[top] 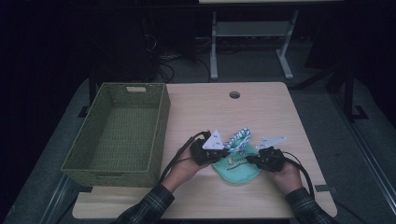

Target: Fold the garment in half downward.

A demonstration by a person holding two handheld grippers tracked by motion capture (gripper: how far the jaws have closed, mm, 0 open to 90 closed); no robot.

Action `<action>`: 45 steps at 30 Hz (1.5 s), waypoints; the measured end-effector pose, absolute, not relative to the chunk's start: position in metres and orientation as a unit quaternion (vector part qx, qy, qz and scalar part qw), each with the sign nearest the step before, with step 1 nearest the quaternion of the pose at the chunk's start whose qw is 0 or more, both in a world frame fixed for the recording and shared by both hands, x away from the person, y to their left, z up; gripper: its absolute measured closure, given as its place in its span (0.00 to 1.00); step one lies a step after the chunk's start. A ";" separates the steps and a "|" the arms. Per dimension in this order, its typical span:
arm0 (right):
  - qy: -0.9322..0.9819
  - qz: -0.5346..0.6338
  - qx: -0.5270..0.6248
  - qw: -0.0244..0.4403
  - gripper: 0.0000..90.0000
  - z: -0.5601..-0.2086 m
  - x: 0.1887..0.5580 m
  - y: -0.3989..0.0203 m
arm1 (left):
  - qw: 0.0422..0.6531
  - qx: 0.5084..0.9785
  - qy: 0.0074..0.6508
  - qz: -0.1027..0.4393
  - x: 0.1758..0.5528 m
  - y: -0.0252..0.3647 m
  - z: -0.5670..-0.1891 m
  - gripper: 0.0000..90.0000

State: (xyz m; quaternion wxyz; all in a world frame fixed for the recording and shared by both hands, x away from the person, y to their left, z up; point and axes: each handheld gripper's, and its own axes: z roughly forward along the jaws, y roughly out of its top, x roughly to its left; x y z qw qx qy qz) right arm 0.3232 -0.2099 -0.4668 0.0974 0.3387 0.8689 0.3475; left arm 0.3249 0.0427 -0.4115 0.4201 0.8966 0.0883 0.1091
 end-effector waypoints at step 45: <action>0.885 0.343 0.306 0.080 1.00 -0.466 0.287 -0.211 | 0.417 0.908 0.016 0.037 0.285 0.014 -0.441 0.96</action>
